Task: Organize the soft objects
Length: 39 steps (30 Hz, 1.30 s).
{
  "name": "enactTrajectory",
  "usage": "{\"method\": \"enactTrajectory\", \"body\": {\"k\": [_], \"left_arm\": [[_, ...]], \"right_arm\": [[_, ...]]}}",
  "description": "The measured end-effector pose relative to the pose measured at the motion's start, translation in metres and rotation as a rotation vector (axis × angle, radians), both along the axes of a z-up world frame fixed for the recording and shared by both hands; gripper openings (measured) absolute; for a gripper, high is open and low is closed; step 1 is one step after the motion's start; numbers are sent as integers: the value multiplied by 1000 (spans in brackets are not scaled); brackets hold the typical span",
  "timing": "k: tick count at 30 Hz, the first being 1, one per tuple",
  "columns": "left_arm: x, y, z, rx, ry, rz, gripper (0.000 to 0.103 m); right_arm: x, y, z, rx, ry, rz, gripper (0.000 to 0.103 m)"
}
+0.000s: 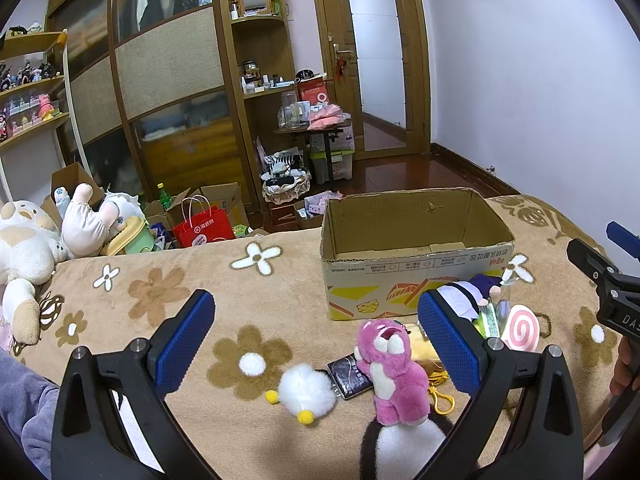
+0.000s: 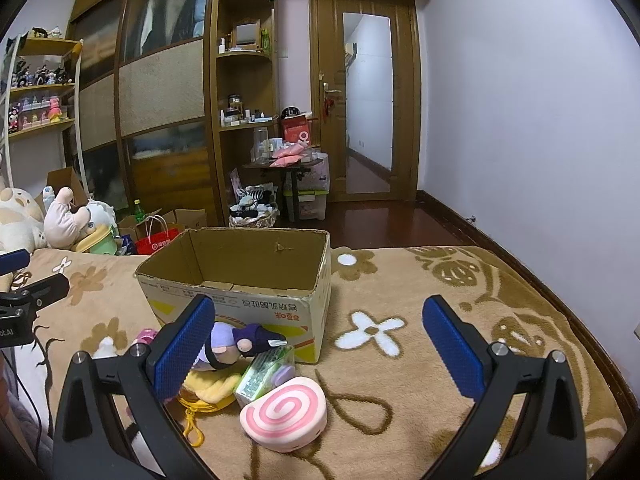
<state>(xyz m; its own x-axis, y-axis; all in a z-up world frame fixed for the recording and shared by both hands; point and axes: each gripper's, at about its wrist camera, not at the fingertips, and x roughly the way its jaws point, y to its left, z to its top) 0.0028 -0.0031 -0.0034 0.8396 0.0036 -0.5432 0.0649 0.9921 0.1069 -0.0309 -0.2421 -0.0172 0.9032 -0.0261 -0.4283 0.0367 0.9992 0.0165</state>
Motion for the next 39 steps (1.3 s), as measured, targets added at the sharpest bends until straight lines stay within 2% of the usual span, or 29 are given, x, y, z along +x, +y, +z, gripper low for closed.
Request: {"method": "enactTrajectory", "body": {"k": [33,39], "left_arm": [[-4,2,2,4,8,-1,100],[6,4,-8,8,67,8,100]], "right_arm": [[0,1,-1,2,-1,2,103],[0,1,-2,3,5,4,103]]}}
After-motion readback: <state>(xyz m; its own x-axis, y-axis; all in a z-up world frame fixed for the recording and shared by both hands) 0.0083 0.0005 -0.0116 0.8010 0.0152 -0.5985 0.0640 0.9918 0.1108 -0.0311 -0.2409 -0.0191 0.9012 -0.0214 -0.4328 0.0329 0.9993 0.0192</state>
